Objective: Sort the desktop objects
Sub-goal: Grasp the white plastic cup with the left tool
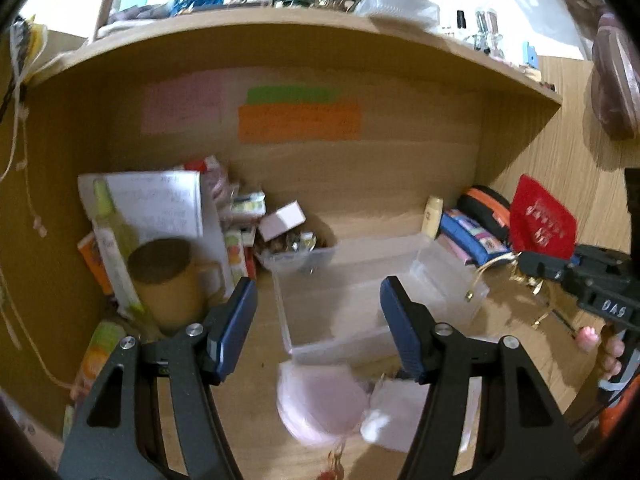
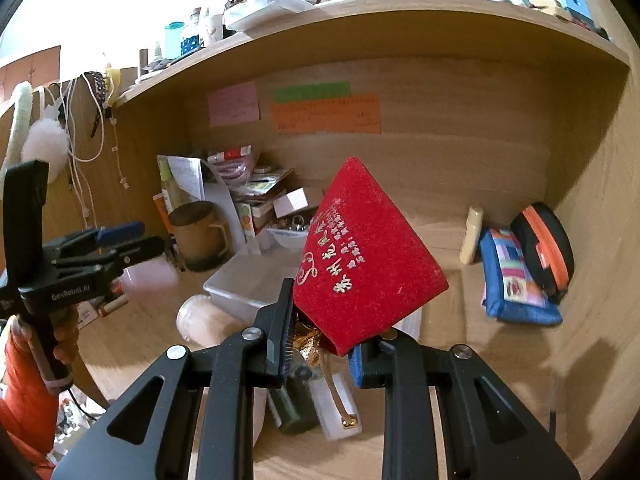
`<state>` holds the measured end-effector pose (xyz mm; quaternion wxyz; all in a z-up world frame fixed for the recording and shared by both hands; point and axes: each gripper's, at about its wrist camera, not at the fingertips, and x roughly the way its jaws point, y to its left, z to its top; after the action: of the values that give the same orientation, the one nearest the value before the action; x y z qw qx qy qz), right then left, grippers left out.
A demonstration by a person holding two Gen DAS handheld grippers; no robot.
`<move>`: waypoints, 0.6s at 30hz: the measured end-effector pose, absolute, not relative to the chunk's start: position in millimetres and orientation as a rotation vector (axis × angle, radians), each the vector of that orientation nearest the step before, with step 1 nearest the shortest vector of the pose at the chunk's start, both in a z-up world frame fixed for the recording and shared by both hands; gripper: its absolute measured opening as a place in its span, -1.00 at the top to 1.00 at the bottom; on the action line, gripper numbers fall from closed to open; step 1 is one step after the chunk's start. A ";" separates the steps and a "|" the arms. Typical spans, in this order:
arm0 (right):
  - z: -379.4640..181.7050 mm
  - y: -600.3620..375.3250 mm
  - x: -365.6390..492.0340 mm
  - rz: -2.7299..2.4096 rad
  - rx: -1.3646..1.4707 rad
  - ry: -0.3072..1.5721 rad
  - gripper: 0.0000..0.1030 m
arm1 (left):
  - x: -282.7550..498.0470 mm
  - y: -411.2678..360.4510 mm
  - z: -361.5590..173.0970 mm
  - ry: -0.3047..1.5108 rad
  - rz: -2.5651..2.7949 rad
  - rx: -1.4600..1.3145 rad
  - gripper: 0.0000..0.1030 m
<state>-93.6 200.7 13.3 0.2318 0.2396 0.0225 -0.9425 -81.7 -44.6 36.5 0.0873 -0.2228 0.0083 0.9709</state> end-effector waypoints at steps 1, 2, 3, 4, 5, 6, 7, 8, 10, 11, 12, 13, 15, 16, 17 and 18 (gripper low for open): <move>14.8 200.0 -98.1 -2.586 0.658 0.065 0.61 | -85.1 -44.5 39.5 0.025 2.885 -0.658 -0.23; 16.0 199.4 -101.2 -2.583 0.656 0.067 0.61 | -89.6 -43.6 42.1 0.027 2.876 -0.657 -0.23; 16.5 198.7 -104.9 -2.581 0.654 0.069 0.61 | -94.8 -41.9 42.9 0.036 2.865 -0.659 -0.22; 16.1 197.7 -109.7 -2.582 0.656 0.072 0.61 | -99.0 -39.7 41.7 0.050 2.861 -0.664 -0.19; 14.8 197.5 -114.0 -2.580 0.663 0.070 0.61 | -104.1 -37.4 38.0 0.072 2.863 -0.685 -0.19; 11.2 197.1 -119.9 -2.572 0.679 0.062 0.61 | -107.9 -37.5 31.9 0.064 2.859 -0.710 -0.19; 8.3 196.5 -123.3 -2.567 0.690 0.056 0.61 | -109.9 -38.3 25.9 0.039 2.840 -0.731 -0.19; 3.4 195.6 -126.7 -2.563 0.702 0.053 0.61 | -111.8 -40.0 16.9 0.003 2.821 -0.754 -0.19; -7.1 192.0 -132.3 -2.569 0.713 0.059 0.61 | -113.3 -39.3 0.5 -0.044 2.818 -0.762 -0.19; -12.5 188.9 -136.7 -2.568 0.721 0.059 0.61 | -116.4 -37.3 -9.1 -0.055 2.813 -0.774 -0.19; -18.9 185.4 -143.0 -2.566 0.734 0.052 0.61 | -121.0 -35.3 -17.3 -0.058 2.810 -0.799 -0.19; -25.7 182.2 -150.4 -2.560 0.752 0.038 0.61 | -125.6 -33.9 -24.3 -0.061 2.806 -0.820 -0.19; -37.1 179.6 -163.8 -2.553 0.765 -0.004 0.61 | -132.4 -33.4 -35.3 -0.063 2.799 -0.850 -0.19; -40.1 180.7 -166.0 -2.553 0.760 -0.021 0.61 | -133.4 -33.5 -38.7 -0.058 2.802 -0.856 -0.19; -42.9 181.8 -168.6 -2.556 0.755 -0.037 0.61 | -134.0 -34.4 -41.5 -0.057 2.807 -0.863 -0.19; -43.9 182.6 -170.4 -2.555 0.752 -0.047 0.61 | -134.1 -35.4 -43.4 -0.061 2.805 -0.869 -0.19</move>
<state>-170.4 182.6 -43.9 0.2367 0.2744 -0.0171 -0.9319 -134.1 -35.4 -43.4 0.1020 -0.2943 -0.0208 0.9500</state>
